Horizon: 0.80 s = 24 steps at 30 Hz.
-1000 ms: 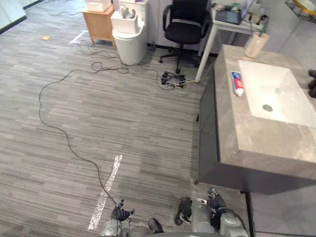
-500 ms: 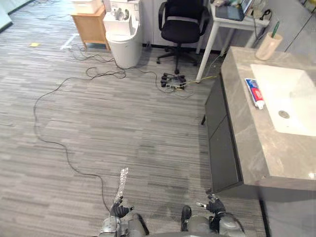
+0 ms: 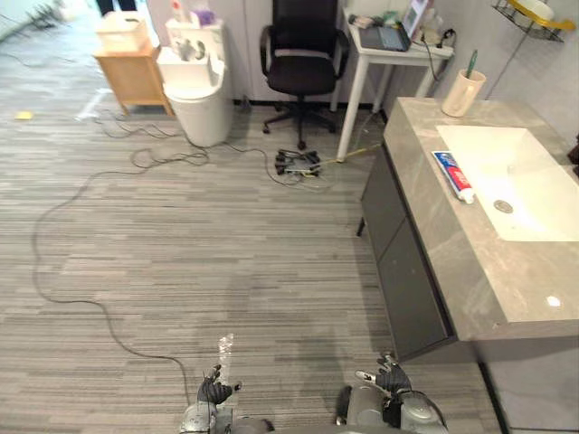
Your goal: Organize washtable
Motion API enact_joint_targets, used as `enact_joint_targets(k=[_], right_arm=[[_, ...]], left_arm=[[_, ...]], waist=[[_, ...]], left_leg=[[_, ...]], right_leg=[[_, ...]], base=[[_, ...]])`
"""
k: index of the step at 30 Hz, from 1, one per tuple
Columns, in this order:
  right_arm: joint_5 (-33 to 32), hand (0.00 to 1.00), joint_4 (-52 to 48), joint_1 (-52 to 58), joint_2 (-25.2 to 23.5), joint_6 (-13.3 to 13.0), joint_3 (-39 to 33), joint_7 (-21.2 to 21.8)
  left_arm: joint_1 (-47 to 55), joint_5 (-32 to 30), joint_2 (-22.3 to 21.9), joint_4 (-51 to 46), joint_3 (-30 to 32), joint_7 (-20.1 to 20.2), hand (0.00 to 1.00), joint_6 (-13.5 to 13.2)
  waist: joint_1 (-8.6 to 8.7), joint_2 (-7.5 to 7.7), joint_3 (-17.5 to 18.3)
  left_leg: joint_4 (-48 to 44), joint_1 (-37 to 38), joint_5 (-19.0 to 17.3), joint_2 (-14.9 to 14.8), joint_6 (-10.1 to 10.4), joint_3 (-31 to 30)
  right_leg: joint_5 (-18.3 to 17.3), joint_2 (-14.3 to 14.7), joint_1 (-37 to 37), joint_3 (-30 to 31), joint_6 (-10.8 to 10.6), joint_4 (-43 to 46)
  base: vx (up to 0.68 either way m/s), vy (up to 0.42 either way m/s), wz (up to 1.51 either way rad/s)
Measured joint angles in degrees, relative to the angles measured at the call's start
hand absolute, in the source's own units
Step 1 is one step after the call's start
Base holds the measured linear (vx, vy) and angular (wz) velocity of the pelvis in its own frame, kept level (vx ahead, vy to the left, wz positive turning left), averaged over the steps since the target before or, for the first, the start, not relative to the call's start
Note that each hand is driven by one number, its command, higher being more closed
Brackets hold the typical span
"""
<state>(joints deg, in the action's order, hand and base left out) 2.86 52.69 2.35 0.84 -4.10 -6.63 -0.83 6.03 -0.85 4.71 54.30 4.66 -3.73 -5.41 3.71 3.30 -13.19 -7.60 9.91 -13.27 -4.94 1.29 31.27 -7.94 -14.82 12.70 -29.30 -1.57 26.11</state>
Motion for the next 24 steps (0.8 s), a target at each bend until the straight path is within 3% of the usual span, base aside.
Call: enact_joint_targets(k=[2,4,5,6,8,9,10,12,13,14,15,16,17,18,19,20,21,24], right_arm=[[0.0,0.00,0.1,-0.2,-0.1,0.0,0.0,-0.1],[0.0,0.00,0.2,-0.1,-0.3,0.0,-0.2,-0.1],[0.0,0.00,-0.1,-0.3,0.7,-0.1,-0.4,0.2],[0.1,0.00,0.1,-0.2,1.5,-0.2,-0.3,0.2],[0.0,0.00,0.1,-0.2,1.8,-0.3,-0.4,0.2],[0.0,0.00,0.3,-0.2,2.5,-0.2,-0.4,-0.1],[0.0,0.00,0.5,-0.2,2.7,-0.1,-0.4,-0.2],[0.0,0.00,1.5,-0.3,2.3,0.5,-0.7,-0.4],[-0.1,0.00,2.7,-0.3,2.5,0.6,-0.9,-0.5],[-0.1,0.00,2.8,-0.3,2.4,0.7,-1.6,-0.5],[-0.2,0.00,2.9,-0.3,1.9,0.7,-2.2,-0.6],[-0.4,0.00,2.8,-0.2,1.8,0.7,-2.8,-0.5],[-0.6,0.00,2.8,-0.2,2.6,0.6,-2.9,-0.5],[-0.6,0.00,2.9,-0.2,2.1,0.8,-2.4,-0.7],[-0.6,0.00,2.8,-0.3,1.5,0.6,-0.9,-0.7],[-0.5,0.00,2.7,0.2,1.2,0.5,-0.4,-0.6],[-0.5,0.00,2.7,0.8,0.8,0.7,-0.9,-0.6],[-0.5,0.00,2.0,2.1,-0.9,0.6,-3.6,-1.3]], left_arm=[[0.0,0.0,0.1,0.5,0.0,0.0,0.00,0.0],[0.0,0.0,0.1,0.8,-0.1,0.0,0.00,0.0],[-0.3,0.0,-0.4,1.5,0.0,0.0,0.00,0.0],[0.0,-0.1,-0.9,1.5,-0.1,0.1,0.00,0.0],[-0.1,0.0,-1.7,1.1,-0.3,0.2,0.00,0.0],[-0.1,-0.1,-2.1,0.6,-0.5,0.4,0.00,0.0],[-0.1,-0.1,-2.2,0.5,-0.6,0.5,0.00,0.0],[0.0,0.0,-1.8,-0.1,-0.6,1.0,0.00,0.0],[0.0,0.0,-1.4,-0.9,-0.6,1.1,0.00,-0.1],[-0.2,0.1,-1.3,-1.3,-0.6,1.1,0.00,-0.3],[-0.4,0.2,-1.1,-1.9,-0.6,1.1,0.00,-0.5],[-0.5,0.2,-1.3,-2.0,-0.6,1.1,0.00,-0.8],[-0.5,0.2,-2.1,-1.9,-0.4,1.0,0.00,-0.8],[-0.5,0.4,-2.0,-1.9,-0.3,1.0,0.00,-0.8],[-0.2,0.4,-1.3,-1.9,-0.3,0.7,0.00,-0.7],[0.0,1.4,-1.1,-2.1,-0.1,0.5,0.00,-1.3],[-0.6,1.9,-1.4,-2.4,0.7,0.4,0.00,-1.3],[-0.5,2.1,-1.0,-1.6,1.2,-0.2,0.00,-0.7]], waist=[[0.32,0.04,0.0],[0.33,0.23,0.1],[0.58,-1.10,0.5],[0.50,-2.63,1.5],[0.51,-3.59,1.4],[0.33,-4.73,1.3],[0.27,-4.91,1.2],[-0.02,-4.59,0.7],[-0.66,-3.38,0.4],[-1.52,-3.20,0.3],[-1.64,-2.66,0.0],[-1.60,-2.88,-0.1],[-1.67,-3.90,-0.3],[-1.93,-3.65,0.1],[-2.32,-2.62,0.2],[-2.88,-2.15,0.4],[-3.85,-1.22,0.7],[-4.49,-0.42,1.0]], left_leg=[[1.3,1.5,-0.1,-0.5,2.6,0.5],[1.1,3.7,-1.2,-0.1,4.3,0.5],[-0.6,5.1,-2.6,-1.7,5.8,-0.1],[-3.4,4.3,-2.6,-3.2,6.1,-1.3],[-14.6,0.0,-1.8,-6.5,7.9,-4.6],[-26.3,-4.4,1.6,-10.1,11.4,-6.5],[-31.0,-5.7,1.1,-11.3,12.2,-7.3],[-37.6,-7.0,-2.5,-11.6,10.9,-7.7],[-35.2,-12.1,-6.0,-8.7,5.4,-7.6],[-30.1,-15.5,-6.2,-7.4,4.8,-8.5],[-24.7,-17.4,-5.6,-5.8,4.7,-10.7],[-14.4,-18.8,-2.1,-3.6,4.5,-17.7],[-8.7,-16.9,8.2,-2.1,4.2,-22.2],[-8.0,-15.4,7.2,-1.7,3.3,-20.5],[-8.9,-14.6,3.4,-1.3,7.1,-20.6],[-12.0,-15.1,0.9,1.1,6.9,-25.3],[-15.1,-14.7,-0.8,1.7,1.1,-24.5],[-16.0,-10.2,-3.0,2.1,-1.6,-19.1]], right_leg=[[2.6,2.7,0.5,-2.0,1.5,-6.4],[5.1,3.8,0.4,-0.3,3.3,-7.9],[5.8,4.8,0.0,0.5,5.4,-5.2],[3.8,5.0,-0.3,-0.1,5.7,-4.5],[1.5,5.7,-1.6,-0.8,5.9,-4.0],[0.9,7.9,-4.7,-0.3,5.6,-7.1],[0.9,8.8,-6.5,0.2,5.6,-9.0],[0.8,10.0,-12.7,2.5,5.6,-13.3],[0.8,9.0,-17.9,6.8,5.6,-16.3],[0.9,7.9,-18.1,8.6,4.8,-16.0],[0.4,6.5,-18.5,9.8,2.7,-15.7],[-1.4,5.4,-18.5,12.6,-0.9,-15.1],[-2.9,5.7,-18.5,16.2,-3.5,-14.2],[-2.7,5.5,-18.6,17.9,-3.8,-14.5],[-2.5,6.2,-17.9,19.4,-3.5,-13.6],[-1.8,7.7,-16.7,21.7,-2.7,-13.2],[-3.3,7.6,-17.8,22.6,-3.6,-12.9],[-4.8,5.5,-14.7,25.3,-4.1,-4.1]], base=[[0.35,-0.088,-0.10],[0.31,-0.103,0.09],[0.49,-0.119,0.17],[0.64,-0.161,0.20],[0.58,-0.181,0.02],[0.39,-0.151,-0.24],[0.55,-0.119,-0.49],[0.50,0.041,-0.68],[0.51,0.198,-1.08],[0.48,0.247,-1.20],[0.25,0.275,-0.95],[0.23,0.353,-1.08],[0.24,0.366,-1.14],[0.25,0.314,-1.12],[0.26,0.193,-1.03],[0.28,0.205,-1.26],[0.23,0.180,-1.12],[0.26,0.226,-1.12]])
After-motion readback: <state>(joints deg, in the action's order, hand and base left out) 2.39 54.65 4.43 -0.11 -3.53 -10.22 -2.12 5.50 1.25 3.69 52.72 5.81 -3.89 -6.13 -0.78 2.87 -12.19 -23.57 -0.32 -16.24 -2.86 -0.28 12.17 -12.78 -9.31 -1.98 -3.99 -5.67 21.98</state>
